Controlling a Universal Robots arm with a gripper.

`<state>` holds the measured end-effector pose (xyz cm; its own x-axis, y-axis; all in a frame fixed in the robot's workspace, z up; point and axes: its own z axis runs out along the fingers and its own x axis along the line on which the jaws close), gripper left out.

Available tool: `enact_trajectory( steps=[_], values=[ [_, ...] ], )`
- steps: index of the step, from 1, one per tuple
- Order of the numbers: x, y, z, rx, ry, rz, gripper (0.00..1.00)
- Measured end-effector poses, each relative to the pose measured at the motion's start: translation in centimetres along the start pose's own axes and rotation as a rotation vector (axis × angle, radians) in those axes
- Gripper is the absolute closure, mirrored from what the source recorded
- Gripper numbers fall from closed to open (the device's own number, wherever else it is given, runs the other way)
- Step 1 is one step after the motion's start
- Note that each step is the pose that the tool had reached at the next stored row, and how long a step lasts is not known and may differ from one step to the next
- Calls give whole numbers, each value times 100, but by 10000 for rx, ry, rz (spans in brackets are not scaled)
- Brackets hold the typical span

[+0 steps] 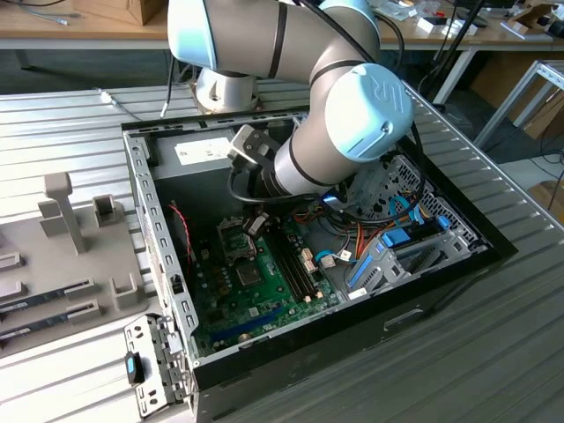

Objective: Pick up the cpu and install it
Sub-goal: 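Close the cpu cover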

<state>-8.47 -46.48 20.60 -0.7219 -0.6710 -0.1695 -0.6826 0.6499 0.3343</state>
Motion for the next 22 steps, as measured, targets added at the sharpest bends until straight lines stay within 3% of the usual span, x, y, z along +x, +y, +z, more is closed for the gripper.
enact_trajectory(
  steps=[18,22],
  values=[
    [20,10,-156,-167,-159,-34,89],
    [31,2,-177,-248,-233,-50,89]
  ],
)
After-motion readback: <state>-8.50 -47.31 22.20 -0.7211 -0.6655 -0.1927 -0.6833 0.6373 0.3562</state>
